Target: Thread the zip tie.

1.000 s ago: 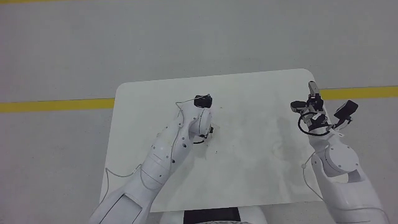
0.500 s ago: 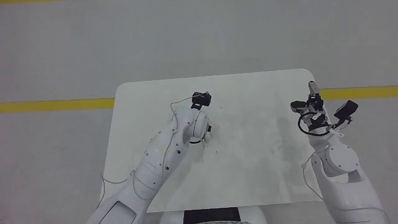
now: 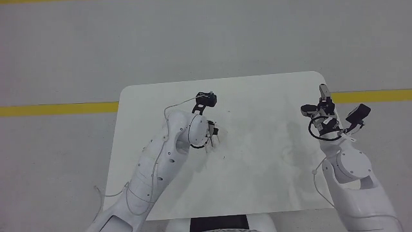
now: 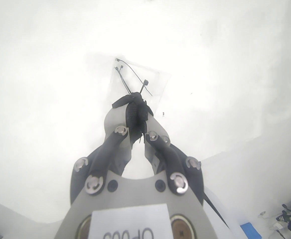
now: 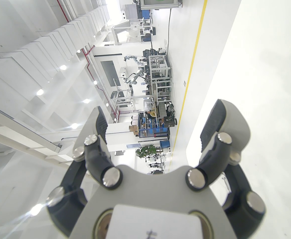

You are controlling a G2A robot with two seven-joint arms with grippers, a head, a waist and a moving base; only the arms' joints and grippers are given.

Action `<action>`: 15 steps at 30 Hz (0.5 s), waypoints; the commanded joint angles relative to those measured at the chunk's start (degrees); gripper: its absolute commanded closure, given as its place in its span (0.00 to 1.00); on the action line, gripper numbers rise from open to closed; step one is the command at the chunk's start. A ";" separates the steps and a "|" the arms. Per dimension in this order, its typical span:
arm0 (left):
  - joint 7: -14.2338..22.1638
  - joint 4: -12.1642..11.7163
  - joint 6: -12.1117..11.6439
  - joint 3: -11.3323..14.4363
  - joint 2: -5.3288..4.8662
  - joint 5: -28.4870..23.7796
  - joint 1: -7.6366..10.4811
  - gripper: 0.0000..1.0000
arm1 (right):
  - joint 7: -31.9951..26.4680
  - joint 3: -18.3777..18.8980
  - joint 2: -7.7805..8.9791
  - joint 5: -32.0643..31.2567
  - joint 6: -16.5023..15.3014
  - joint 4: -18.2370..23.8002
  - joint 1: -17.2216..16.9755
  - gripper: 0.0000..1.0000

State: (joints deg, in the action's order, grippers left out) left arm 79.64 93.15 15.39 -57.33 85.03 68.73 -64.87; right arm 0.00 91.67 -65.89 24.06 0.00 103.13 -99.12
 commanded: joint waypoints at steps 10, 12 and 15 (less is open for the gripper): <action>0.00 -0.02 0.00 0.02 0.01 0.04 0.00 1.00 | 0.00 0.00 0.00 0.00 0.00 0.00 0.00 0.00; 0.00 -0.02 0.00 0.02 0.01 0.04 0.00 1.00 | 0.00 0.00 0.00 0.00 0.00 0.00 0.00 0.00; -2.44 -0.25 -0.25 -1.26 -0.14 -1.95 -0.62 1.00 | 0.00 0.00 0.00 0.00 0.00 0.00 0.00 0.00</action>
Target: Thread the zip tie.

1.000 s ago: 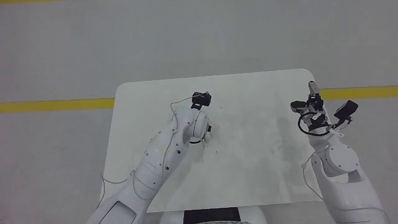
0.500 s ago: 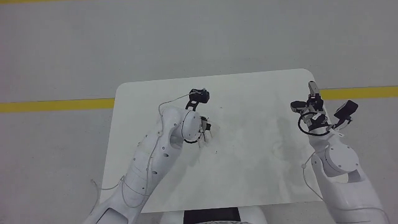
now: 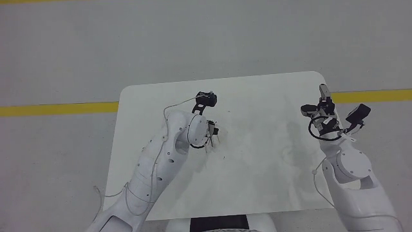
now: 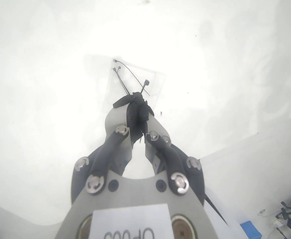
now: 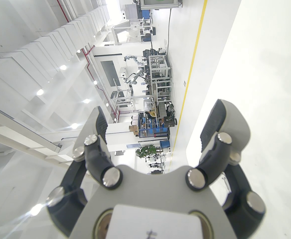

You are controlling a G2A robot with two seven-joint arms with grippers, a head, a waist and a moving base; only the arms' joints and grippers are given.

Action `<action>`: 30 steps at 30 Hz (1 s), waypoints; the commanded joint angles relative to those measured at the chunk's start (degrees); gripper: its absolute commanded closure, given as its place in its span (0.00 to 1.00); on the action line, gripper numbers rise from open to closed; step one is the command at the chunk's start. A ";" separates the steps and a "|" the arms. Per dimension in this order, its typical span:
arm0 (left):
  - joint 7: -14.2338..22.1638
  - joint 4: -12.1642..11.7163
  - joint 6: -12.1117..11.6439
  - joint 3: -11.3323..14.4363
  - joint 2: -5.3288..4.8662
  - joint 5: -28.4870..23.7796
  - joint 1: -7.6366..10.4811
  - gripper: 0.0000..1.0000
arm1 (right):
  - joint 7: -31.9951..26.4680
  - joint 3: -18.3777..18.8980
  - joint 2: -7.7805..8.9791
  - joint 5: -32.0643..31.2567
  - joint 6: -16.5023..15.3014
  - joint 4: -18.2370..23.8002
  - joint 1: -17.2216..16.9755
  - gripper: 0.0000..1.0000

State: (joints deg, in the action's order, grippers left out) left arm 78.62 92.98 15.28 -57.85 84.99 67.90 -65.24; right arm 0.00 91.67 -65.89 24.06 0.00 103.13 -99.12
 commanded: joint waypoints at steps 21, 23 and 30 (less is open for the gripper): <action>1.02 -2.69 -19.96 -12.70 -2.44 -34.49 -4.76 1.00 | 0.00 0.00 0.00 0.00 0.00 0.00 0.00 0.00; 1.02 -2.69 -19.96 -12.70 -2.44 -34.49 -4.76 1.00 | 0.00 0.00 0.00 0.00 0.00 0.00 0.00 0.00; 1.02 -2.69 -19.96 -12.70 -2.44 -34.49 -4.76 1.00 | 0.00 0.00 0.00 0.00 0.00 0.00 0.00 0.00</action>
